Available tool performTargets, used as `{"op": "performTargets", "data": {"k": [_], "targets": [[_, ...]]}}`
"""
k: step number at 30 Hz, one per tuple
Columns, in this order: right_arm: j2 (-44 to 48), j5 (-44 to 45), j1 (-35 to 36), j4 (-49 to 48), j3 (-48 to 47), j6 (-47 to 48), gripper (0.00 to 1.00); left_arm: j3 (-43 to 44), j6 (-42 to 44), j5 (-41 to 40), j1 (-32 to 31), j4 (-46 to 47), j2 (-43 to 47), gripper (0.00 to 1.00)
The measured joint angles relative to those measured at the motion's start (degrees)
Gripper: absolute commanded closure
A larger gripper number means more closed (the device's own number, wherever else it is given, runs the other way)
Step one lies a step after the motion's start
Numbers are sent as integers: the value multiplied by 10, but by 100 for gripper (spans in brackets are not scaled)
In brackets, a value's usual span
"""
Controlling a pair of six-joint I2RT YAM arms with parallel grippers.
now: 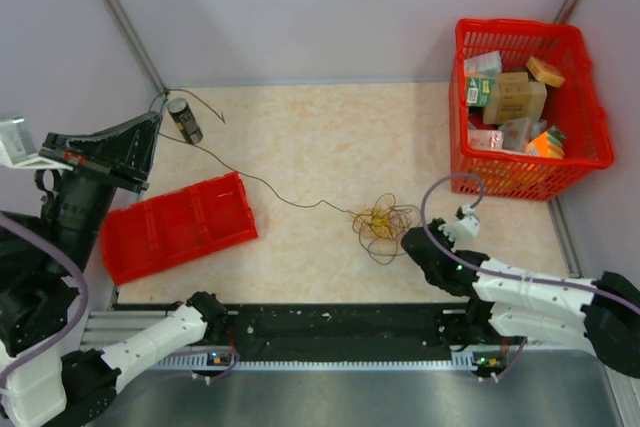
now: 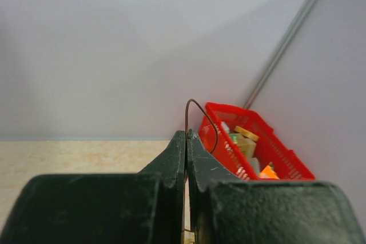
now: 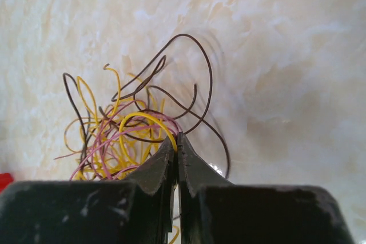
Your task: Untangle the cables
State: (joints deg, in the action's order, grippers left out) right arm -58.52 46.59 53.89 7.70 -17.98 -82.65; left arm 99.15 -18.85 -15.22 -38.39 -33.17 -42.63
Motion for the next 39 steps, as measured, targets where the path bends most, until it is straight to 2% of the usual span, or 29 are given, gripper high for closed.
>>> {"op": "performTargets", "data": {"k": [10, 13, 15, 19, 23, 24, 28, 31, 34, 39], "targets": [[226, 54, 0, 170, 26, -54, 100, -17, 78, -202, 0, -62, -27, 100], [274, 64, -2, 224, 26, -49, 80, -24, 94, -247, 0, -77, -29, 100], [305, 67, -9, 254, 20, -7, 60, -45, 90, -243, 0, -76, -24, 100], [335, 37, -15, 289, -33, 129, 36, -152, 43, -144, 0, -62, -5, 100], [338, -78, -16, 271, -90, 277, 4, -251, -12, -37, 0, -50, -36, 100], [337, -130, -16, 255, -97, 325, 1, -262, -20, -22, 0, -50, -46, 100], [283, -308, -16, 197, -119, 473, 1, -279, -34, 12, 0, -51, -74, 100], [167, -412, -16, 148, -158, 567, 6, -268, -35, 13, 0, -54, -46, 100], [31, -470, -16, 90, -209, 641, 6, -242, -36, 13, 0, -56, -9, 100], [-105, -544, -13, -6, -231, 694, 9, -197, -35, 13, 0, -69, 35, 100]]}}
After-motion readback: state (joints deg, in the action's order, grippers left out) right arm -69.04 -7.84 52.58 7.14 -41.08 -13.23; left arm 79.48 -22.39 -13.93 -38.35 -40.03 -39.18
